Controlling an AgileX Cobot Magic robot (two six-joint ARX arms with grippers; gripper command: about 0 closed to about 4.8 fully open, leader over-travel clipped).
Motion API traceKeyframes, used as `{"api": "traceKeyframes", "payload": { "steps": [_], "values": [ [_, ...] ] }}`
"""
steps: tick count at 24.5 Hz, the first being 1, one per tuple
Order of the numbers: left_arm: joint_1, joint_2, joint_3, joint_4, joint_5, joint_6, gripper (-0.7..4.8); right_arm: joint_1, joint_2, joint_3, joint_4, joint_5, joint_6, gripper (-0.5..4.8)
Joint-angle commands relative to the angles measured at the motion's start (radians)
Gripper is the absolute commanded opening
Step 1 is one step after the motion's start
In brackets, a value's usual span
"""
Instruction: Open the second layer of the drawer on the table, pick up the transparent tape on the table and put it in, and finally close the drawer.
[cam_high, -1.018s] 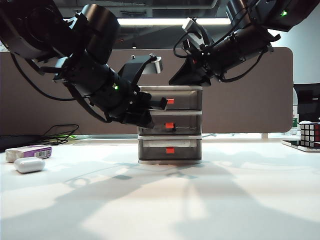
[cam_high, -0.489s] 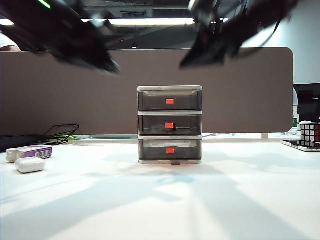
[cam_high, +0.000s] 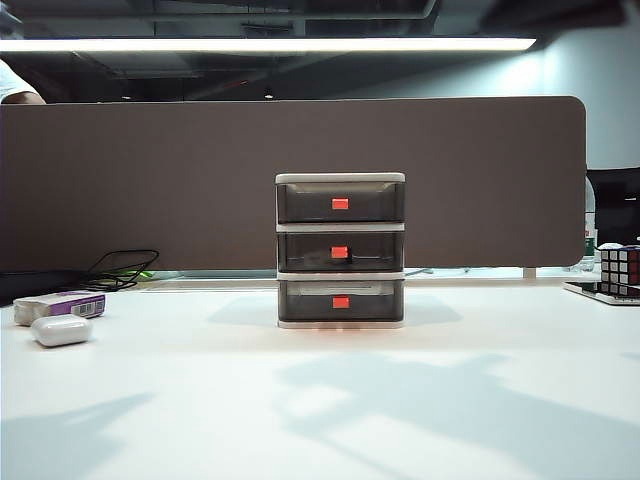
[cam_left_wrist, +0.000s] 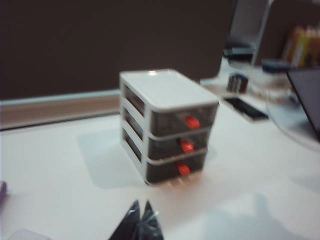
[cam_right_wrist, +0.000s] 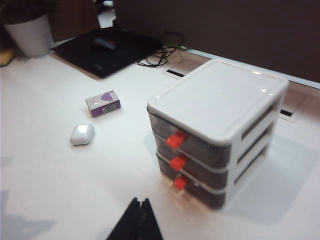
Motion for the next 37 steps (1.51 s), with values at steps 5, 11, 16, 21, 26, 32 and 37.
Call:
{"api": "traceKeyframes", "payload": {
  "steps": [5,11,16,21,26,32,37],
  "values": [
    [-0.005,-0.105,-0.077,-0.108,-0.065,-0.061,-0.05,0.001,-0.268,-0.286,0.004,0.069,0.086,-0.05],
    [-0.003,-0.125,-0.147,-0.003,-0.066,-0.040,-0.05,0.014,-0.502,-0.480,0.022,0.132,0.160,-0.05],
    [-0.002,-0.125,-0.208,0.088,-0.059,-0.039,-0.05,0.013,-0.652,-0.569,0.019,0.134,0.183,-0.05],
    [-0.002,-0.125,-0.230,0.113,-0.075,0.009,-0.05,0.013,-0.800,-0.642,-0.047,0.191,0.217,-0.05],
    [0.046,-0.125,-0.231,0.087,-0.122,0.090,-0.05,-0.004,-0.835,-0.641,-0.082,0.277,0.146,-0.05],
    [0.217,-0.125,-0.231,0.096,-0.035,0.101,-0.05,-0.113,-0.835,-0.641,-0.081,0.290,0.082,-0.05],
    [0.390,-0.125,-0.230,0.099,0.025,0.104,-0.05,-0.234,-0.835,-0.641,-0.063,0.290,0.058,-0.05]
  ]
}}
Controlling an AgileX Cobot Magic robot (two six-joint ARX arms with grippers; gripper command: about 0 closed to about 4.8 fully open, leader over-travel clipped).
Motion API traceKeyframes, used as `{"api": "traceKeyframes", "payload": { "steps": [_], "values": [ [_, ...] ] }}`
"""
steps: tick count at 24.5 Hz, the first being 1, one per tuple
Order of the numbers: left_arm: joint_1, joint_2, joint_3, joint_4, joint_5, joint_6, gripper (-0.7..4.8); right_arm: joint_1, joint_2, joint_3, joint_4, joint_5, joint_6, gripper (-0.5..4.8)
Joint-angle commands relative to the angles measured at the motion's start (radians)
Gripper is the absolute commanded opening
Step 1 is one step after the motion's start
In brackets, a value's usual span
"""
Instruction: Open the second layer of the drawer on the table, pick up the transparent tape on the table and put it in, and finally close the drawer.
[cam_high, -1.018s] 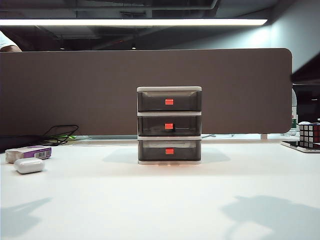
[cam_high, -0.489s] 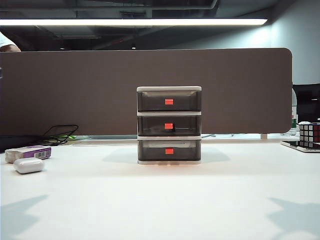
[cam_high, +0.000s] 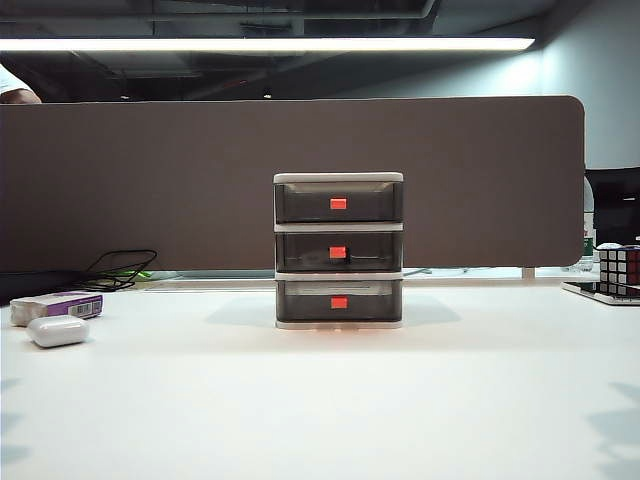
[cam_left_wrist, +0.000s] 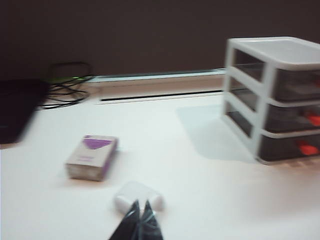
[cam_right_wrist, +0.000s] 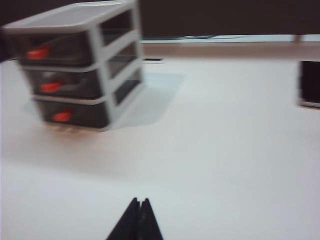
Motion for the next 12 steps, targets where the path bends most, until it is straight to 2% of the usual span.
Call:
{"api": "traceKeyframes", "payload": {
  "steps": [1,5,12],
  "values": [
    [0.104,0.000,0.006,0.019,0.033,0.006,-0.05,-0.071,-0.001,-0.006,0.040,0.002,-0.035,-0.05],
    [0.235,0.000,0.006,0.114,0.087,-0.009,-0.05,-0.151,-0.001,-0.006,0.112,0.003,-0.040,-0.05],
    [0.256,0.000,0.006,0.112,0.089,-0.011,-0.04,-0.154,-0.001,-0.006,0.115,-0.001,-0.039,-0.05]
  ]
}}
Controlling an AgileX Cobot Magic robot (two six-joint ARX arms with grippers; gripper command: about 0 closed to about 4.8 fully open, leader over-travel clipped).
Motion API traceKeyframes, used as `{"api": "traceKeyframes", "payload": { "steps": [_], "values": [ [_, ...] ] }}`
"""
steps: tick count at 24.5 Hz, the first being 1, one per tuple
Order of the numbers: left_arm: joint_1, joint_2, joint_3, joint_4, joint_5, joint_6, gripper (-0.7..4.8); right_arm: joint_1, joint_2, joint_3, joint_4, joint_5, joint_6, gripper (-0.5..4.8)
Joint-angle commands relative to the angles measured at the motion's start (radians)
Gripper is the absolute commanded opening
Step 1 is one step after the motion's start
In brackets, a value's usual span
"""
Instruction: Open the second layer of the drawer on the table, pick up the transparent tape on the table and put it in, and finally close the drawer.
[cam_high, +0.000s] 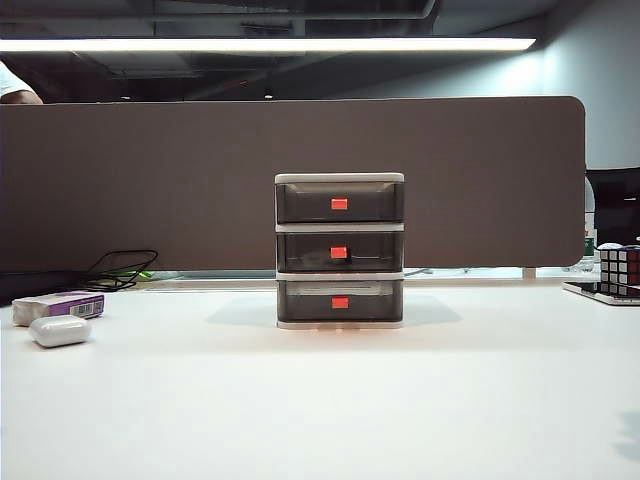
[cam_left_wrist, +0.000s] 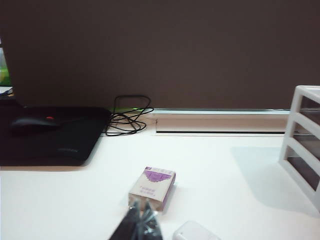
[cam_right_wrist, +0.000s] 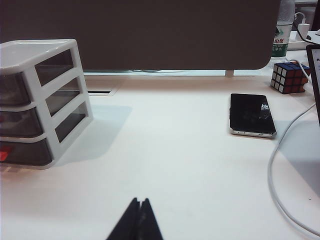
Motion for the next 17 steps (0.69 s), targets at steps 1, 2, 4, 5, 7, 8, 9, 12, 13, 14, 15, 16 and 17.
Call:
{"api": "traceKeyframes", "payload": {
  "steps": [1,2,4,5,7,8,9,12,13,14,15,16,17],
  "values": [
    [-0.002,0.001,0.006,-0.007,0.003,-0.003,-0.05,0.002,-0.001,-0.006,0.014,-0.003,-0.002,-0.05],
    [-0.002,0.001,0.006,-0.008,0.003,-0.003,-0.05,0.002,-0.001,-0.006,0.014,-0.002,-0.002,-0.05],
    [-0.002,0.001,0.006,-0.008,0.003,-0.003,-0.05,0.002,-0.001,-0.006,0.014,-0.001,-0.002,-0.05],
    [-0.002,0.001,0.006,-0.009,0.003,-0.003,-0.05,0.001,-0.001,-0.006,0.014,-0.001,-0.002,-0.05],
    [-0.002,0.001,0.006,-0.013,0.003,-0.003,-0.04,0.001,-0.001,-0.006,0.014,-0.001,-0.002,-0.05],
    [-0.002,0.001,0.006,-0.014,0.003,-0.003,-0.05,0.001,-0.001,-0.006,0.014,-0.001,-0.002,-0.05],
    [-0.002,0.001,0.006,-0.014,0.003,-0.003,-0.04,0.001,-0.001,-0.006,0.014,-0.001,-0.002,-0.05],
    [-0.002,0.001,0.006,-0.014,0.003,-0.003,-0.05,0.001,-0.001,-0.006,0.014,-0.001,-0.002,-0.05],
    [-0.002,0.001,0.006,-0.014,0.003,-0.003,-0.05,0.001,-0.001,-0.006,0.014,-0.001,-0.002,-0.05],
    [-0.002,0.001,0.006,-0.014,0.003,-0.003,-0.05,0.001,-0.001,-0.006,0.014,-0.001,-0.002,-0.05],
    [-0.002,0.001,0.006,-0.014,0.003,-0.003,-0.05,0.001,-0.001,-0.006,0.014,-0.001,-0.002,-0.05],
    [-0.002,0.001,0.006,-0.014,0.003,-0.003,-0.05,0.001,-0.001,-0.006,0.014,-0.001,-0.002,-0.05],
    [-0.002,0.001,0.006,-0.014,0.003,-0.003,-0.04,0.001,-0.001,-0.006,0.014,-0.001,-0.002,-0.05]
  ]
}}
